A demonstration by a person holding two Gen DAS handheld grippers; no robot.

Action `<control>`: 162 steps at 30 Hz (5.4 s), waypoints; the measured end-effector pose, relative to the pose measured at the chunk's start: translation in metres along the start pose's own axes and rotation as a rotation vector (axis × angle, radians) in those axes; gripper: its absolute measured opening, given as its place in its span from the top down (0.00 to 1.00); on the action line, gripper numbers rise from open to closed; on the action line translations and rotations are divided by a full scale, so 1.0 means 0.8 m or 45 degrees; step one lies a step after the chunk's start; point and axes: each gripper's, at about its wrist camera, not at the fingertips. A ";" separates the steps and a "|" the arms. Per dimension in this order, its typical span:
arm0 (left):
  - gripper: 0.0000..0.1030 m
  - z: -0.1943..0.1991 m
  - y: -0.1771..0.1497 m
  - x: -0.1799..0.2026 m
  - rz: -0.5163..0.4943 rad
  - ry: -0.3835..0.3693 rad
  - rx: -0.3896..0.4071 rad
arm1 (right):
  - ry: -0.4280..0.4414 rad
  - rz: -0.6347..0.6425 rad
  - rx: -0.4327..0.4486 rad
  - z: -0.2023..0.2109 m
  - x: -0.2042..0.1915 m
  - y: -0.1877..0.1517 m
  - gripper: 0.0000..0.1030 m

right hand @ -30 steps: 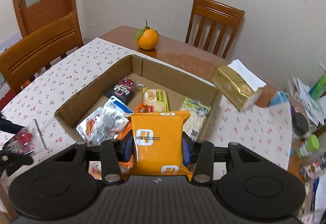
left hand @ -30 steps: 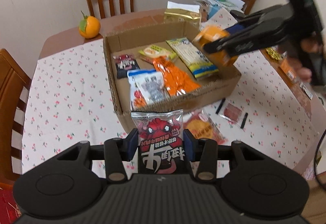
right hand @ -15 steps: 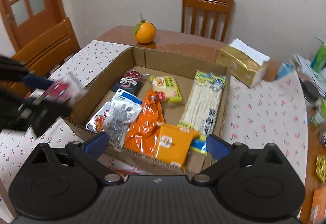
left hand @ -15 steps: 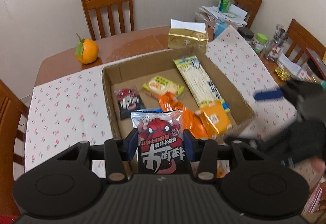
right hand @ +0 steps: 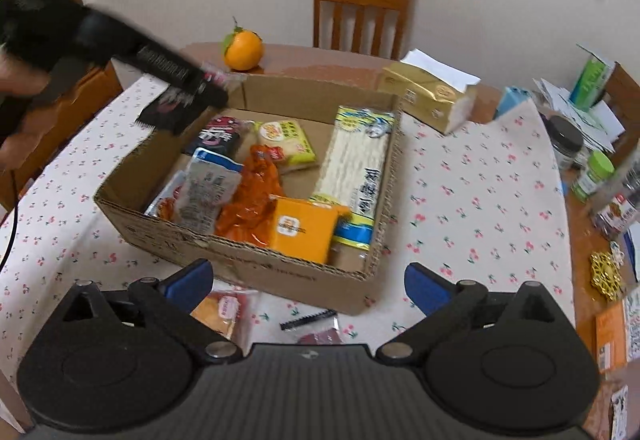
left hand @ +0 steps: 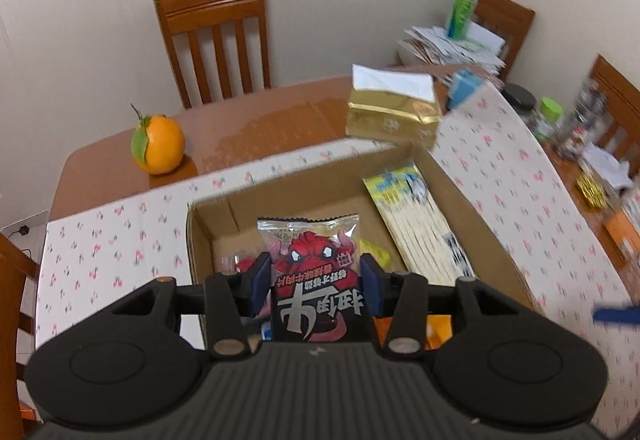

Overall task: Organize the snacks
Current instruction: 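Carry both packs into the box and open both tools to release them, then grasp the round pastry pack with the left tool while the right tool approaches the dried-meat pack, then grasp the dried-meat pack with the right tool while the left tool holds the pastry, then carry both packs over the box and open both tools to drop them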

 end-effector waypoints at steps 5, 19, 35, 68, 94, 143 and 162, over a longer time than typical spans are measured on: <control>0.13 -0.004 0.005 -0.003 0.021 0.091 0.060 | -0.020 -0.016 -0.026 -0.004 0.007 -0.009 0.00; 0.07 0.086 -0.077 0.009 0.140 0.146 0.071 | -0.049 -0.028 -0.092 -0.016 0.013 -0.038 0.00; 0.06 0.081 -0.187 0.056 0.237 0.094 -0.096 | 0.001 0.093 -0.239 -0.082 -0.002 -0.095 0.00; 0.46 -0.026 -0.202 0.107 0.293 0.106 -0.183 | 0.166 0.271 -0.079 -0.078 0.015 -0.111 0.00; 0.38 -0.003 -0.228 0.067 0.319 0.165 -0.196 | 0.142 0.247 -0.078 -0.076 -0.012 -0.086 0.47; 0.47 0.138 -0.185 0.059 0.001 -0.056 -0.149 | 0.200 0.284 0.157 0.002 -0.017 0.047 0.51; 0.47 0.141 -0.149 0.039 0.006 0.013 -0.094 | 0.132 0.199 0.156 -0.050 -0.027 0.076 0.00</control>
Point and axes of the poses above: each gripper's, at about its wrist camera, not at the fingertips, and z roughly against the way its jaws point, x to its right, y to its top, and after that the axes turned 8 degrees about -y, right-handed
